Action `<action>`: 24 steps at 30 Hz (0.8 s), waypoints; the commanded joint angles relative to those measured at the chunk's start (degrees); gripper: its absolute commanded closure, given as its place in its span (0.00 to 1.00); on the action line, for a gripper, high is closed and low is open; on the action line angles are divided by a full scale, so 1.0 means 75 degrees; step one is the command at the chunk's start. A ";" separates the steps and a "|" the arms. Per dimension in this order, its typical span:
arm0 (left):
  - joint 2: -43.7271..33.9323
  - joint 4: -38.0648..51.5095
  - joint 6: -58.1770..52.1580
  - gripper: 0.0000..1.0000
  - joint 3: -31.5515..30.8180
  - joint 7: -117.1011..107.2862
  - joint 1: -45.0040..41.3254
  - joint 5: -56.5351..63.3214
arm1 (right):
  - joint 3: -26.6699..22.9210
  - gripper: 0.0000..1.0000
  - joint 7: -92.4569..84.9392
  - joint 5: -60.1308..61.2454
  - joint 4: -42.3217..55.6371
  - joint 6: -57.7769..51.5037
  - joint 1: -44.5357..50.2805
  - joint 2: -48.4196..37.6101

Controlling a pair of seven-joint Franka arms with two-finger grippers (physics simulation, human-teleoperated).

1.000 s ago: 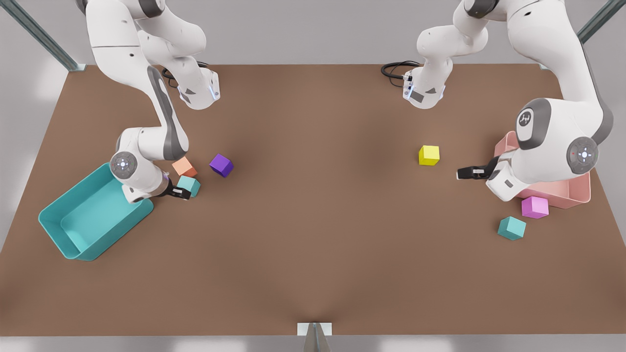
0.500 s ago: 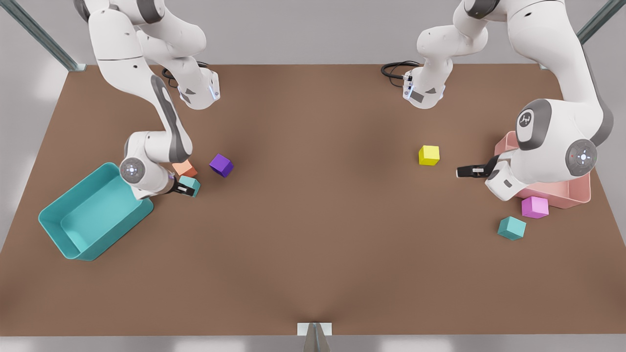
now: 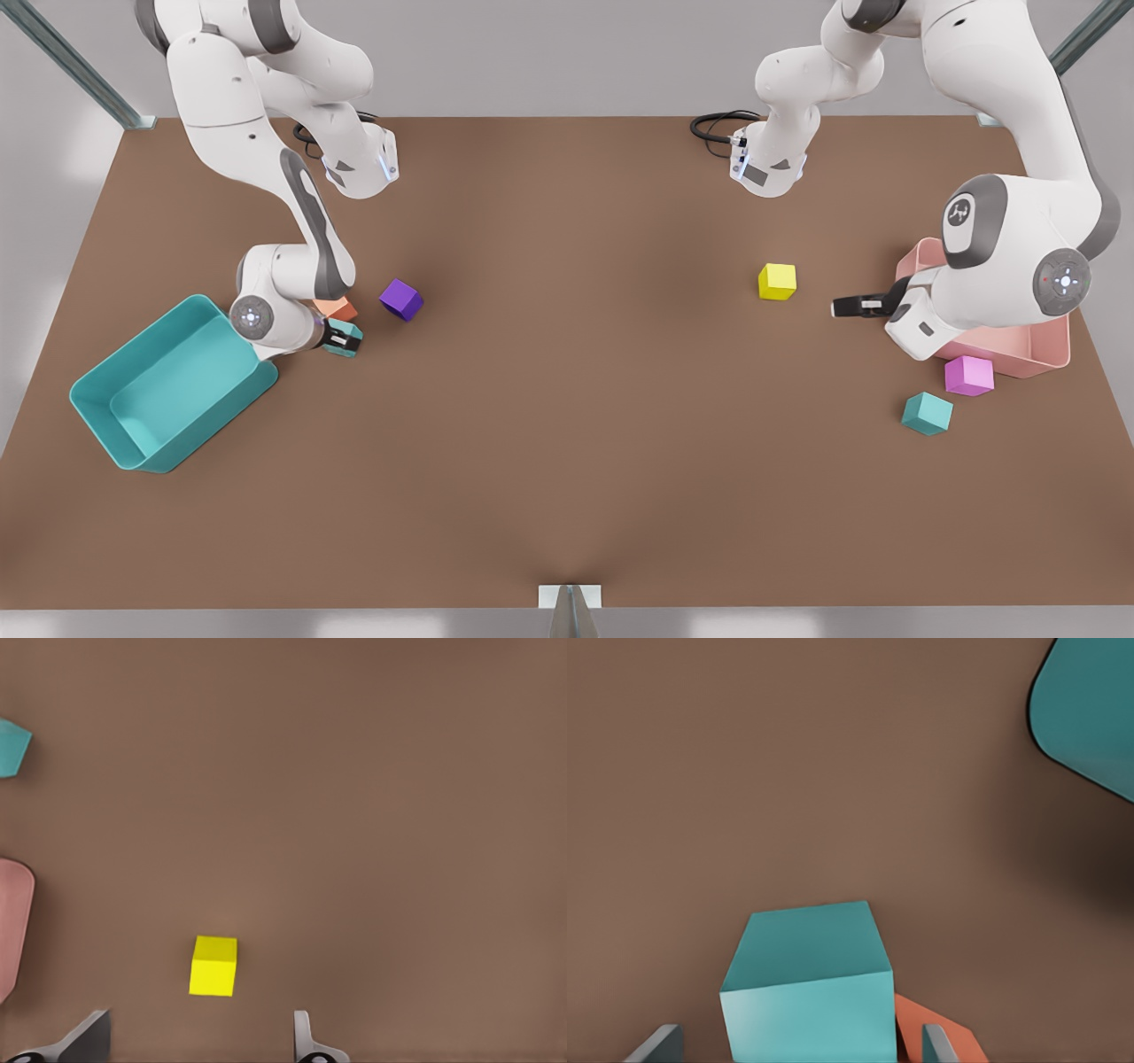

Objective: Stack the two blue cubes on top of each other

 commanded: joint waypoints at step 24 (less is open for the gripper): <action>0.0015 -0.0034 -0.0250 0.00 -0.0004 -0.0030 0.0017 0.0005 | -0.0001 0.00 -0.0108 0.0330 0.0211 0.0051 -0.0012 0.0905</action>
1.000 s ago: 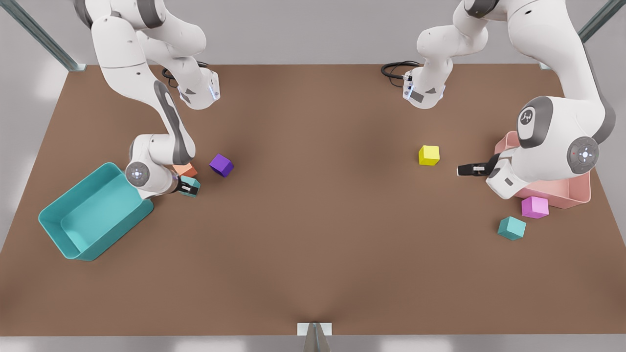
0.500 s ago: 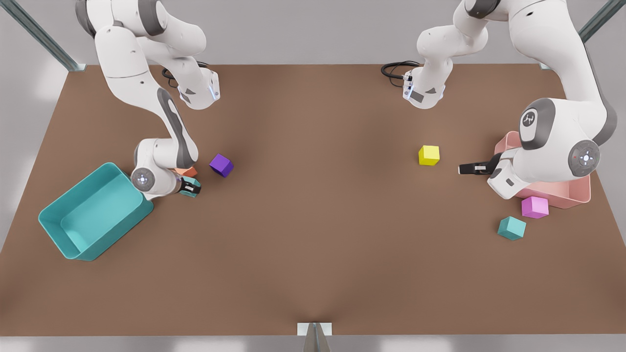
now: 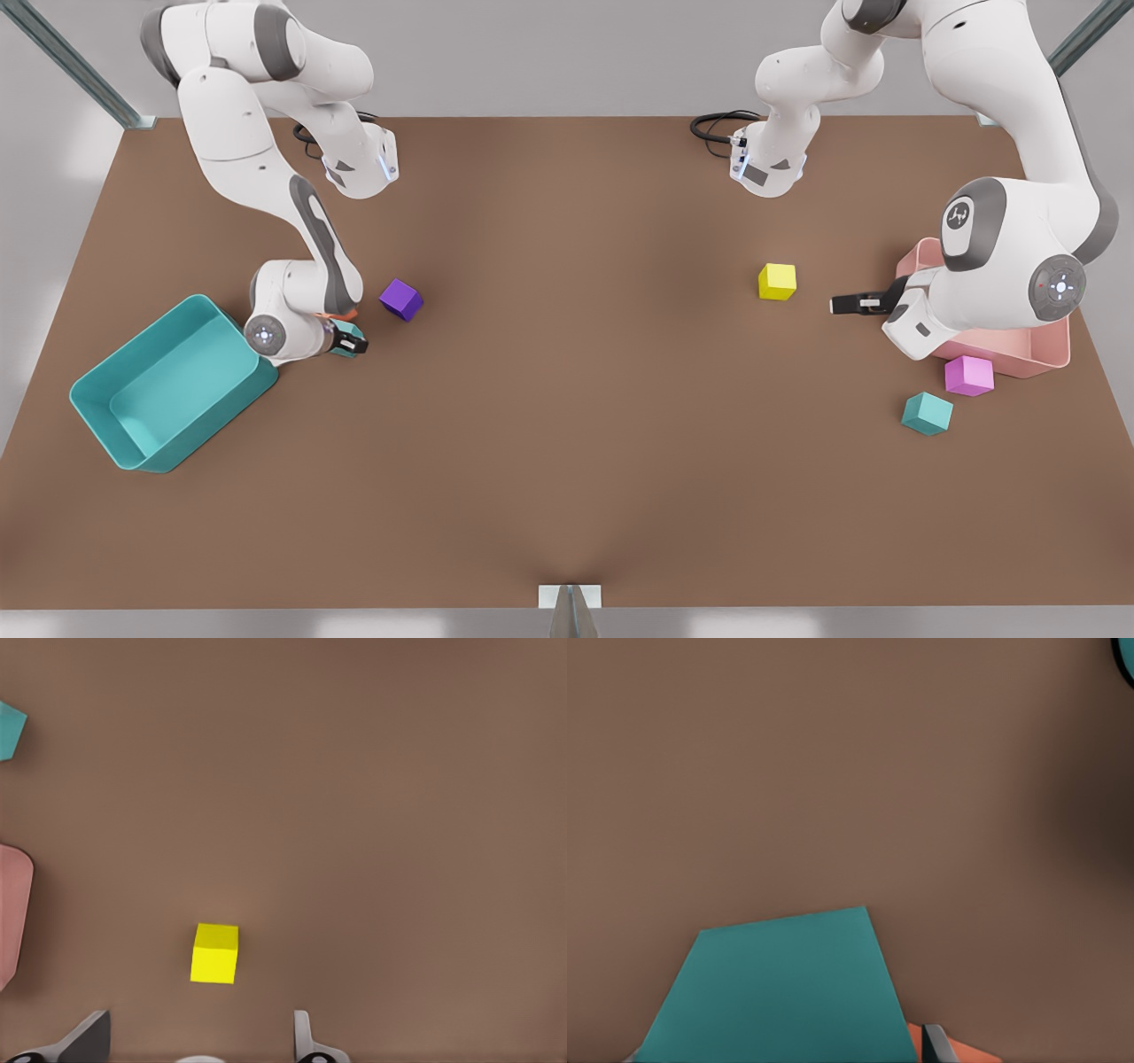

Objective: Stack the two blue cubes on top of each other

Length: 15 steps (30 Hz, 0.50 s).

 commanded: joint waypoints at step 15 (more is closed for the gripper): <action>-0.0001 0.0028 -0.0019 0.00 -0.0004 -0.0009 -0.0006 0.0004 | 0.1183 0.43 -0.0025 0.1700 0.1735 -0.2078 0.0078 -0.0134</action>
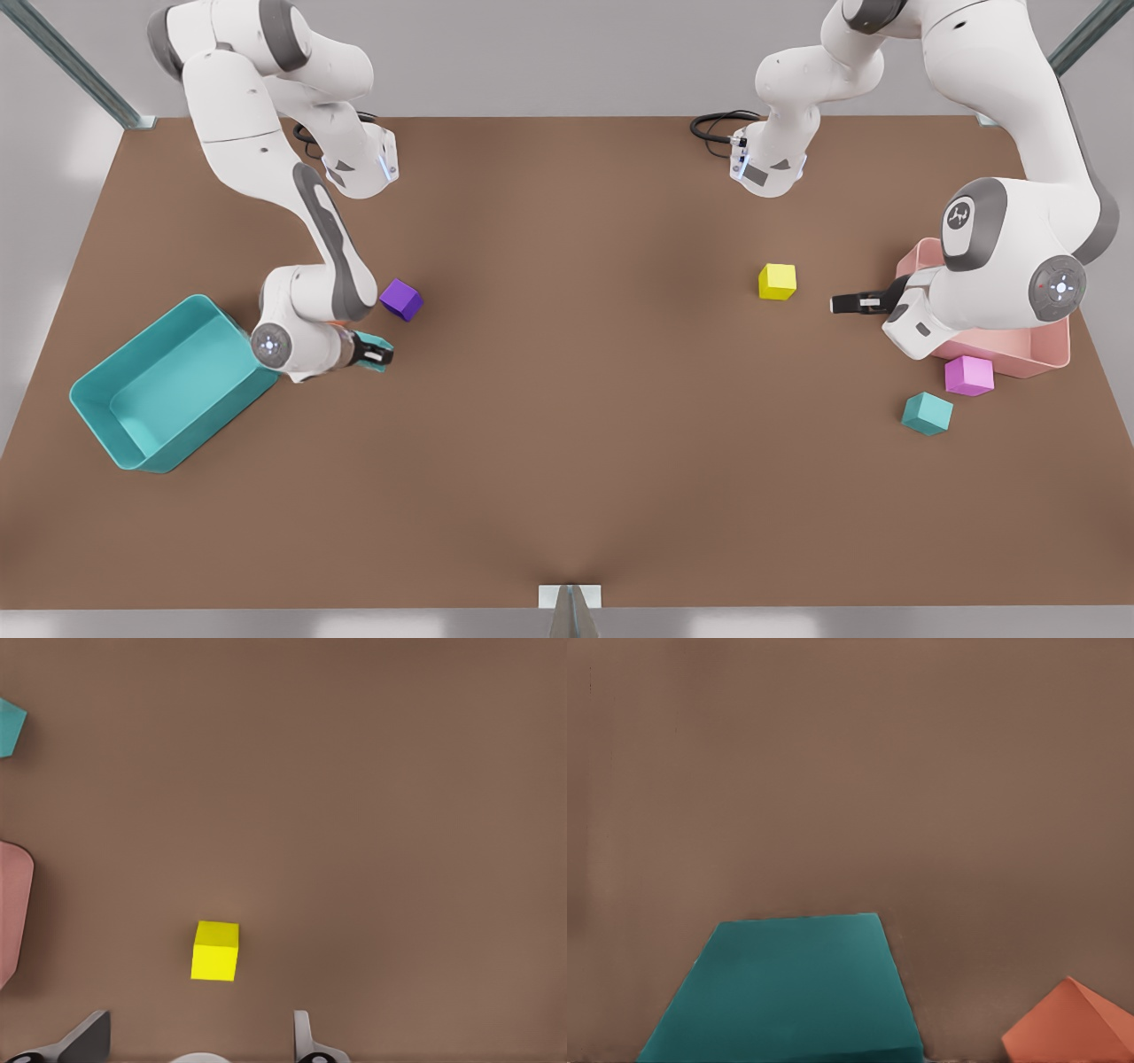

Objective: Stack the two blue cubes on top of each other

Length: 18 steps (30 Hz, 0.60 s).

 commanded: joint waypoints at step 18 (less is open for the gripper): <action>0.3648 0.2126 0.3613 0.00 0.1402 0.8503 0.1285 0.0800 | 0.0708 0.00 0.6327 0.1159 0.5580 0.1918 0.4595 0.4131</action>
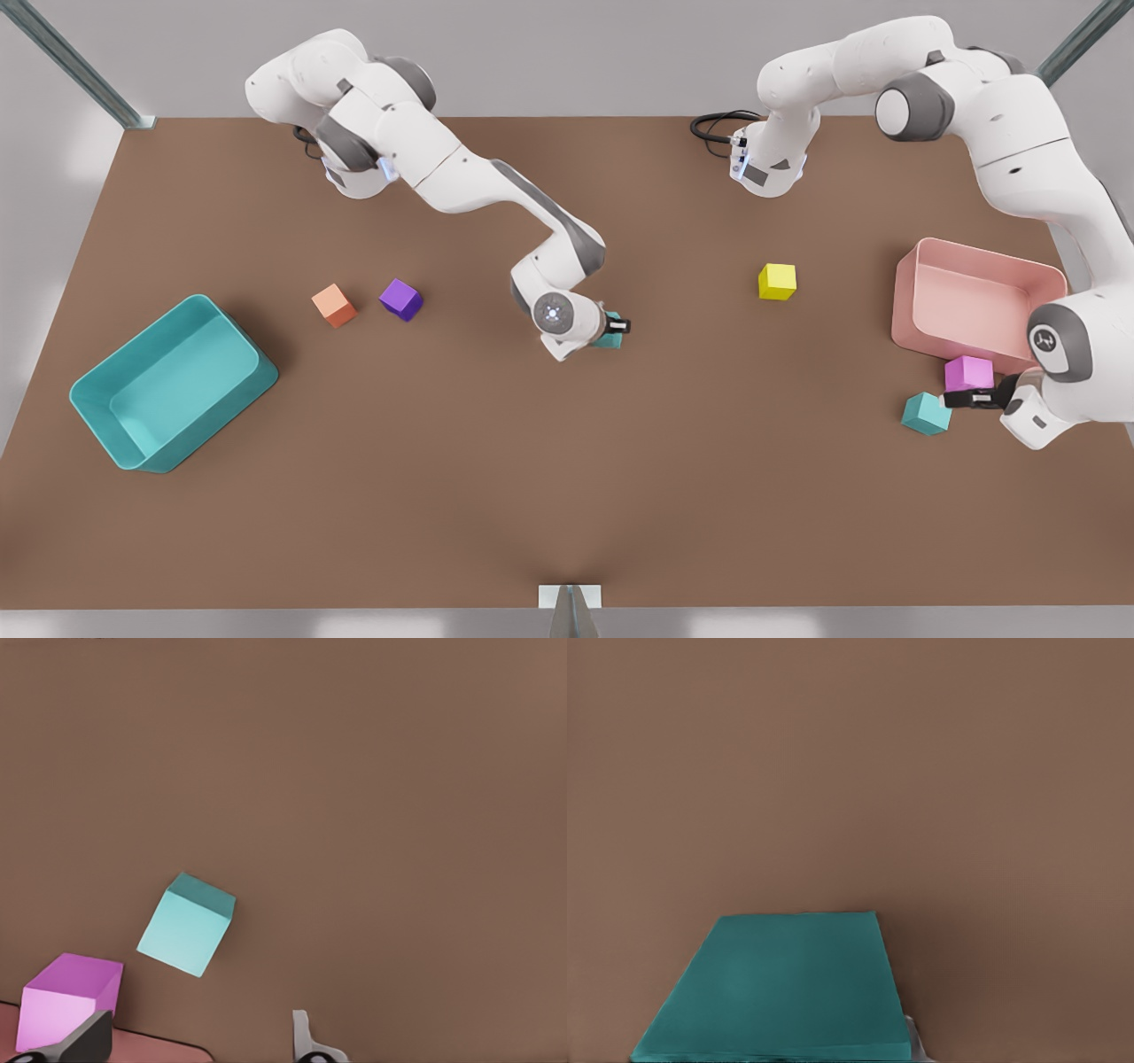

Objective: Stack the two blue cubes on top of each other

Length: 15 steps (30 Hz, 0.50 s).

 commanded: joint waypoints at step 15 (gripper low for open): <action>0.0711 -0.0597 0.1678 0.00 0.0091 0.5286 -0.0020 0.0716 | 0.0005 0.00 0.2097 -0.0084 0.0033 -0.1756 -0.1687 -0.1724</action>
